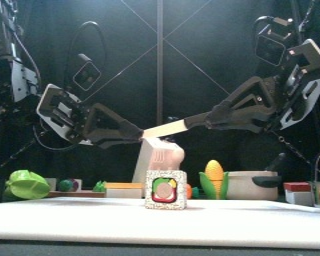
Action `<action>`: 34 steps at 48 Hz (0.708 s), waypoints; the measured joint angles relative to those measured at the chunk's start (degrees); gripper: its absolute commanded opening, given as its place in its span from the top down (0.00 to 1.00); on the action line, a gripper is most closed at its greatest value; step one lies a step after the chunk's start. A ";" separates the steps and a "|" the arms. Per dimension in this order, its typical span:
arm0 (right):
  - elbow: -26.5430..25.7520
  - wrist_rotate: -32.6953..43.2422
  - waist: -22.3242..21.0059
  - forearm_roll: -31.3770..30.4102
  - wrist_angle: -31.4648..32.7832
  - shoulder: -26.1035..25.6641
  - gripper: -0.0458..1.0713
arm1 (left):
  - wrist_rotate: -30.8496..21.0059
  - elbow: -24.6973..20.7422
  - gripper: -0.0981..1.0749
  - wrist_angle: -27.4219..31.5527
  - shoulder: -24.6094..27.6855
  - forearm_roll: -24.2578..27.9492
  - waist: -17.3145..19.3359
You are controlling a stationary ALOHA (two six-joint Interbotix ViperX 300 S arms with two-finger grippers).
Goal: Cut first piece of sushi
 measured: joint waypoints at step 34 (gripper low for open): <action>-3.16 0.53 -8.96 -5.98 25.49 -4.83 0.67 | 0.18 -0.62 0.57 5.10 0.26 0.70 -0.35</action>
